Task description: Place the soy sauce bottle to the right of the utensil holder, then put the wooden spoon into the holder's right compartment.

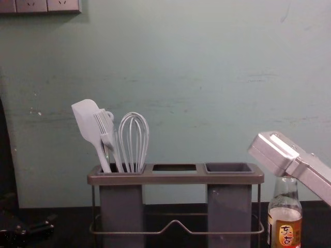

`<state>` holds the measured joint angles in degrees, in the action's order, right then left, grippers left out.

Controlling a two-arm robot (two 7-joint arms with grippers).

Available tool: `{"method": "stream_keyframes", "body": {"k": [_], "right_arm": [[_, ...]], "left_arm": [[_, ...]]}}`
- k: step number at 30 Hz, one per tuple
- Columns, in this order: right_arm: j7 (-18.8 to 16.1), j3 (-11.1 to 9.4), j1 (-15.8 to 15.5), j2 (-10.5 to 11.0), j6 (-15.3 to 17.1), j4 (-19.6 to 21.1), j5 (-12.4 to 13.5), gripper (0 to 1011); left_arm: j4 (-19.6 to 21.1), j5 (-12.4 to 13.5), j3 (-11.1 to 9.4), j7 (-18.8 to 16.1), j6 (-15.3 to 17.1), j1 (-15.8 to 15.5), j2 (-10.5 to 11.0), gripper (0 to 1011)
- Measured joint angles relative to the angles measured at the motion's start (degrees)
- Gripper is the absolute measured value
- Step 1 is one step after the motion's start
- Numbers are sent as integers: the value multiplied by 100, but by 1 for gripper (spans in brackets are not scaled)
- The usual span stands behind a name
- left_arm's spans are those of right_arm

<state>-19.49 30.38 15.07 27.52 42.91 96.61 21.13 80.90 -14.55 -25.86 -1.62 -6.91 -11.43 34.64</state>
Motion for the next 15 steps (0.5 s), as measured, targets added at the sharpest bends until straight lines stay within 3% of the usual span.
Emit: {"method": "stream_keyframes", "body": {"k": [15], "right_arm": [[-167, 15, 48, -123, -15, -165, -233, 1000]], "left_arm": [[0, 0, 0, 0, 0, 0, 0, 1005]]}}
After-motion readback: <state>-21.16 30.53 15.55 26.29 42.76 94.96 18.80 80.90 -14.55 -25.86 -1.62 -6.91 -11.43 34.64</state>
